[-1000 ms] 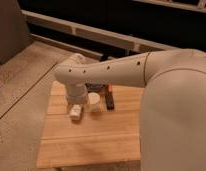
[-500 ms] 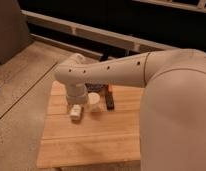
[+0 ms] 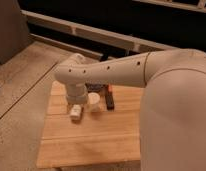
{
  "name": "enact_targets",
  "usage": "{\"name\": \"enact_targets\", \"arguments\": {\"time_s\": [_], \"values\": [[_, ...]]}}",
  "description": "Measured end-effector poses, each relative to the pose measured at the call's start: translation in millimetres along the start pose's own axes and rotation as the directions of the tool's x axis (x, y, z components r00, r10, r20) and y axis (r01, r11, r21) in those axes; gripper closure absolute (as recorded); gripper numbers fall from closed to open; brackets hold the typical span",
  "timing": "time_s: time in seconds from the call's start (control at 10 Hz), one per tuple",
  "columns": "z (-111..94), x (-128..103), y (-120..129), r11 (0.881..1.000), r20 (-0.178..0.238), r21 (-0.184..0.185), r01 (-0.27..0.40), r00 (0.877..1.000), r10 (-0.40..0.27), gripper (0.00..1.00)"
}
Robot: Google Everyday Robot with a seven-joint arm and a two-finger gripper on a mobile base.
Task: Place the bottle in the ceramic bowl
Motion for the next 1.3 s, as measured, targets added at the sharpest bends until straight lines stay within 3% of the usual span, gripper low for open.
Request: {"name": "enact_targets", "arguments": {"time_s": [0.4,0.6,0.9,1.3], "values": [[-0.4,-0.8,0.3,1.000,0.002,-0.001,0.002,1.000,-0.002,0.35],[0.7,-14.0,4.7,0.999,0.023,-0.021,0.033,0.999,-0.033,0.35],[19.0,-40.2,0.3,0.996,0.047,-0.041,0.082,0.996,-0.080,0.35],[46.3,-50.6,3.6,0.990,0.024,-0.054,0.130,0.991,-0.129,0.35]]}}
